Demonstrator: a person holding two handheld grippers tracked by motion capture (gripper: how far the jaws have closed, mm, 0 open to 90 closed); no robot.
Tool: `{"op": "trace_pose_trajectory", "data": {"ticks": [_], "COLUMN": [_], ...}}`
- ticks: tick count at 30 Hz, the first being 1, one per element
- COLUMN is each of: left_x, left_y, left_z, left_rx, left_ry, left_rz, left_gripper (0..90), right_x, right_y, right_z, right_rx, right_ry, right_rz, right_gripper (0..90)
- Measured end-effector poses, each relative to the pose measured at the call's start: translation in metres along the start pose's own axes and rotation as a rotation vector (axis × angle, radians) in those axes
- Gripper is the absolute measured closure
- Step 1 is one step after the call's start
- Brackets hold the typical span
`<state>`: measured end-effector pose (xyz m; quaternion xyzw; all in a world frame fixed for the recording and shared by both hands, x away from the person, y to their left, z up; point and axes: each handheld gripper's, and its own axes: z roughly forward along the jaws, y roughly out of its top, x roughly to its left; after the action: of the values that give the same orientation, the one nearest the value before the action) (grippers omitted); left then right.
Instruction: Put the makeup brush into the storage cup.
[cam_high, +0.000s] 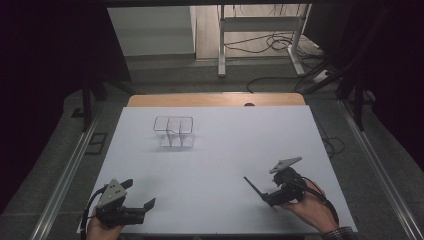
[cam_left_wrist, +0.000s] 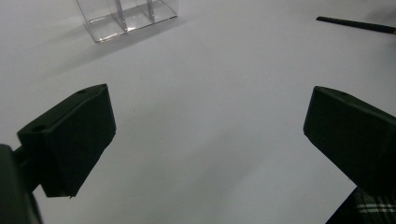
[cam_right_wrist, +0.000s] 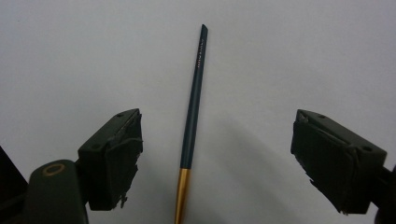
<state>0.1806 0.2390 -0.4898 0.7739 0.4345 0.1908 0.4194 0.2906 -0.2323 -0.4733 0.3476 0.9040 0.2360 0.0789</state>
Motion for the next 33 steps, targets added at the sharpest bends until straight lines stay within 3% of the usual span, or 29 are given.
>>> {"op": "trace_pose_trajectory", "data": {"ticks": [14, 33], "left_x": [0.0, 0.0], "left_y": [0.0, 0.0], "left_z": [0.0, 0.0], "left_rx": [-0.002, -0.002], "left_ry": [-0.003, -0.005], "left_rz": [0.0, -0.001], "left_gripper": [2.8, 2.9], "right_x": [0.001, 0.007], "right_y": [0.013, 0.038], "right_z": [0.009, 0.022], "right_rx": [0.077, 0.199], "right_ry": [-0.006, 0.014], "right_rz": [-0.025, -0.087], "right_gripper": [24.1, 49.5]}}
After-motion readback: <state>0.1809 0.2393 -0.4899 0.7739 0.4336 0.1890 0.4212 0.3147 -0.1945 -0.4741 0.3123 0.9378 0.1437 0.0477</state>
